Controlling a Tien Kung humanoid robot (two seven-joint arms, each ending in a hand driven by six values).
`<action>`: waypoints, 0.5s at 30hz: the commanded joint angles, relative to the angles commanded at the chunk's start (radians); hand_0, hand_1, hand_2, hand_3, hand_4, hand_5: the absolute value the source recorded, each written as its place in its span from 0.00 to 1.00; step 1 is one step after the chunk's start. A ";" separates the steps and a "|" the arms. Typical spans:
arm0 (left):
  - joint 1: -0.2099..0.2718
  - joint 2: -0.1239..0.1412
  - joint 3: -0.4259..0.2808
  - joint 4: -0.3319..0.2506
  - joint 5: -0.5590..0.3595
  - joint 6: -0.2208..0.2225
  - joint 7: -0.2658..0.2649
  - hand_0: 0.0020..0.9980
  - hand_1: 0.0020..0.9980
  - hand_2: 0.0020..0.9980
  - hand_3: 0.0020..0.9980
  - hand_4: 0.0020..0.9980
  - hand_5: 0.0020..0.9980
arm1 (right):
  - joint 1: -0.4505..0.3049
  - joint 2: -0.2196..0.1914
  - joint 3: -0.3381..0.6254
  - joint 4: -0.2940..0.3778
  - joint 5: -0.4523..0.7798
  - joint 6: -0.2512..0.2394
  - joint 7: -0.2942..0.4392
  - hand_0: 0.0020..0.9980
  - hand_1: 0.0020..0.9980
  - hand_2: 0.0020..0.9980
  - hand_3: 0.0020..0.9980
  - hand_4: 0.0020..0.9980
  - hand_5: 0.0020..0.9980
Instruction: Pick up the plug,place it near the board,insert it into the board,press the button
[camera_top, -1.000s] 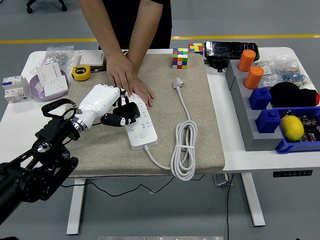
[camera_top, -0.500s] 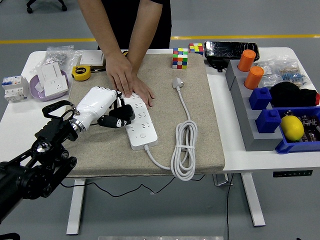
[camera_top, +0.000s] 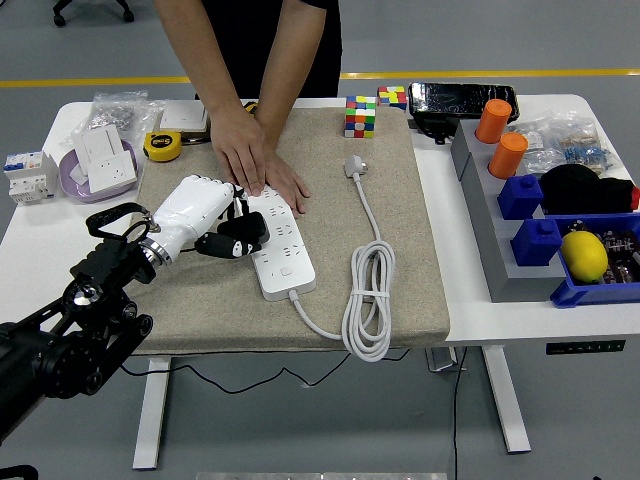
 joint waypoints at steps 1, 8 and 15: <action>-0.001 0.001 0.003 0.001 0.000 0.001 -0.001 0.48 0.37 0.29 0.35 0.51 0.04 | 0.000 0.000 -0.001 0.000 0.000 0.000 0.000 0.85 0.79 0.78 0.80 1.00 0.95; -0.004 0.002 0.008 0.018 0.000 0.006 -0.003 0.48 0.37 0.29 0.35 0.51 0.04 | 0.000 -0.004 -0.002 0.000 -0.002 0.000 -0.001 0.85 0.79 0.77 0.80 1.00 0.95; 0.000 0.002 0.011 0.025 0.000 0.006 -0.003 0.48 0.37 0.29 0.35 0.51 0.04 | -0.002 -0.004 -0.003 0.000 -0.002 0.001 0.000 0.84 0.79 0.77 0.80 1.00 0.95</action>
